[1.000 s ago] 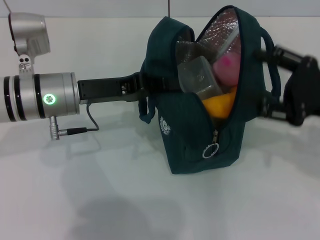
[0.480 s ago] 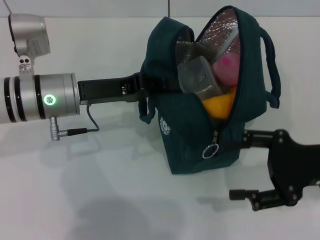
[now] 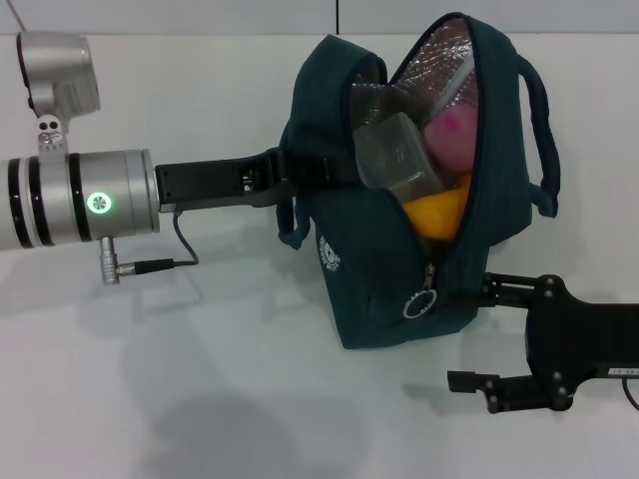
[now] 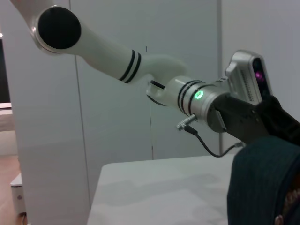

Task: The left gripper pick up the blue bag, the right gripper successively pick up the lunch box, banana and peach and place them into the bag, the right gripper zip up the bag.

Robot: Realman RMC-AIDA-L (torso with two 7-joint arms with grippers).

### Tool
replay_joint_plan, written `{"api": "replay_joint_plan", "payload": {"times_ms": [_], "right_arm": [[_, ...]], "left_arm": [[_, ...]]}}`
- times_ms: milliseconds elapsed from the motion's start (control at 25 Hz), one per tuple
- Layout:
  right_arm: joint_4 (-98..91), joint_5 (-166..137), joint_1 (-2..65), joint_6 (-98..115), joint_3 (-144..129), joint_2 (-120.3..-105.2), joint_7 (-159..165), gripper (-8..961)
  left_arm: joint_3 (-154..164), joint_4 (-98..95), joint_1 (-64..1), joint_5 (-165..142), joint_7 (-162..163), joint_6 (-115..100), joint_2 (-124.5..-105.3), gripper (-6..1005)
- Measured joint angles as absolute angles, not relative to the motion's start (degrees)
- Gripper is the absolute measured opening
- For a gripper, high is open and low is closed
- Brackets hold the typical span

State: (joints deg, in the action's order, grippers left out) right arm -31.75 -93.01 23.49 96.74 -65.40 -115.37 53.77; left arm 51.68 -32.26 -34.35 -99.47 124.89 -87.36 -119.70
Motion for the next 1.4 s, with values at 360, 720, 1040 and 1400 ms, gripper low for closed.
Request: {"api": "replay_joint_plan", "payload": {"times_ms": [360,720,1040,1400], "right_arm": [[-29.63,-92.72,23.86,93.88,-65.34,-115.83,52.99,775],[-28.16,-91.48,24.80,92.70,-65.53,-116.09,52.60,775],[-24.97,-89.56,27.17,93.15,-68.15,-116.22,52.12,773],[-24.59,-85.21,27.13,91.37,-73.24,-116.11,51.44,771]], "left_arm": [[51.68,-32.25,-34.34,-99.47,124.89,-87.37,-119.65,38],[51.68,-32.25,-34.52,-99.47,124.89,-87.43,-119.61,38],[51.68,-32.25,-34.64,-99.46,124.89,-87.46,-119.67,38],[51.68,-32.26,-34.52,-99.41,124.89,-87.46,-119.71,37]]}}
